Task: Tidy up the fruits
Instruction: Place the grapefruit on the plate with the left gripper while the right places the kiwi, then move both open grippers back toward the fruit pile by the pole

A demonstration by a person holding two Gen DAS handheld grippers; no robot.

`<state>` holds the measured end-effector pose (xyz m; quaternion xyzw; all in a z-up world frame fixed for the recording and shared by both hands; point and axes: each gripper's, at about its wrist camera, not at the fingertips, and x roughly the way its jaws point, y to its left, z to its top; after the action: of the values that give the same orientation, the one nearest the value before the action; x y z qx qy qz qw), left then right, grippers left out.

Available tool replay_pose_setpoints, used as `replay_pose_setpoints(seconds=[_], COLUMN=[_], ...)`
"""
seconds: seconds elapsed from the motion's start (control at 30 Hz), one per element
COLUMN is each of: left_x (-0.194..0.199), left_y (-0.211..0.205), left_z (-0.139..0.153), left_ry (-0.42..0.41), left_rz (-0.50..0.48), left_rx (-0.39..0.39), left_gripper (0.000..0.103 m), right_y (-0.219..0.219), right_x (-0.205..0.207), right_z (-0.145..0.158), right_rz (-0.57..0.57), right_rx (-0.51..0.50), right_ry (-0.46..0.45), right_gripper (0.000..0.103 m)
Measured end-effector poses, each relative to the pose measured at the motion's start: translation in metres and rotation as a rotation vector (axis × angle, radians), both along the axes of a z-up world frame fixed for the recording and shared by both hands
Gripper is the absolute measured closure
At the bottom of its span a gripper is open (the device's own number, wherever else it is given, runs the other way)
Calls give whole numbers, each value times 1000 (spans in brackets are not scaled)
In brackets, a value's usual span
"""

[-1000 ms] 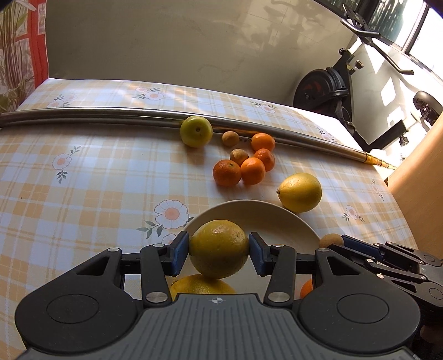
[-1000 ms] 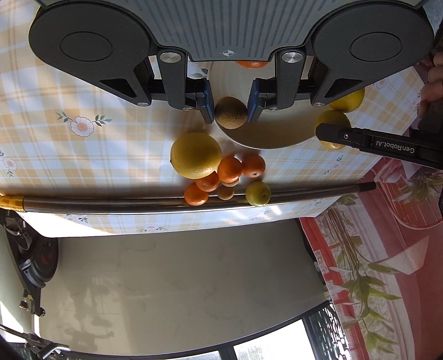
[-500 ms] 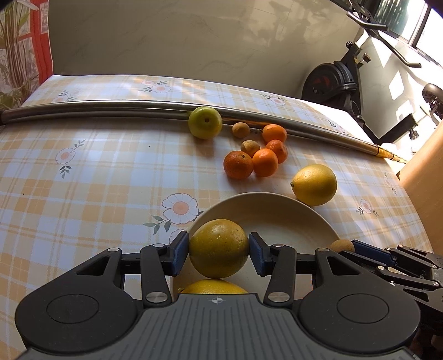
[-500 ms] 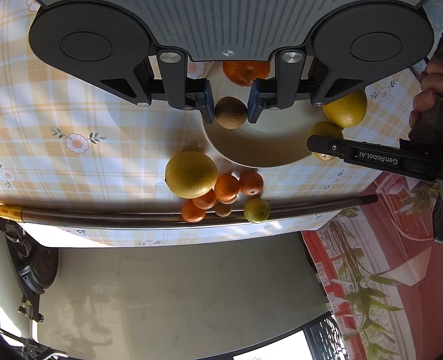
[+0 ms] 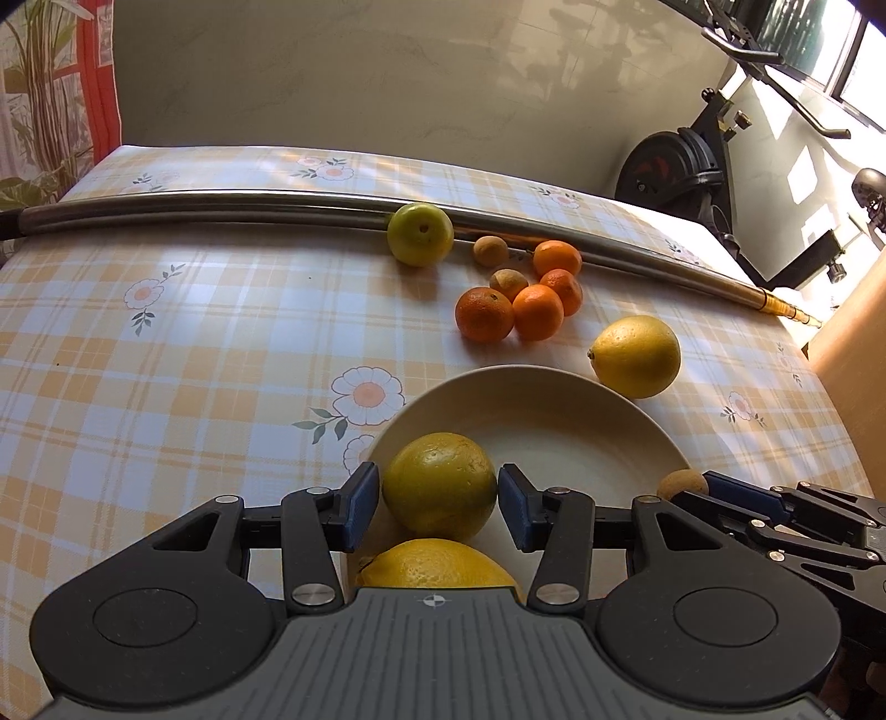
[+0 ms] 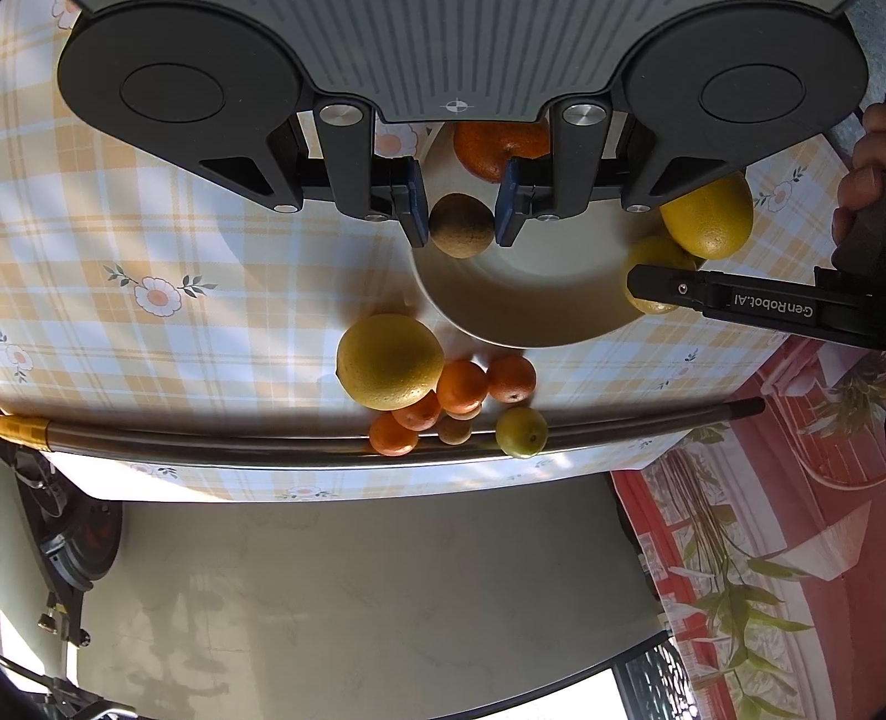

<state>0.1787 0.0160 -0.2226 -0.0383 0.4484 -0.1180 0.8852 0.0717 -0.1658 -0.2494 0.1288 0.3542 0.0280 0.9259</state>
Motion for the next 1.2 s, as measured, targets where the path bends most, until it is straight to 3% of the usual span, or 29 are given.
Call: replay_pose_setpoints(seconds=[0.27, 0.47, 0.67, 1.2], left_x=[-10, -19, -37, -53], left_y=[-7, -4, 7, 26], left_z=[0, 3, 22, 33], left_ry=[-42, -59, -128, -184], left_rz=[8, 67, 119, 234], left_rx=[49, 31, -19, 13], left_gripper=[52, 53, 53, 52], right_y=[7, 7, 10, 6], right_x=[-2, -5, -11, -14], right_z=[0, 2, 8, 8], right_rz=[7, 2, -2, -24], right_rx=[-32, -36, -62, -58], right_ry=[5, -6, -44, -50], right_gripper=[79, 79, 79, 79])
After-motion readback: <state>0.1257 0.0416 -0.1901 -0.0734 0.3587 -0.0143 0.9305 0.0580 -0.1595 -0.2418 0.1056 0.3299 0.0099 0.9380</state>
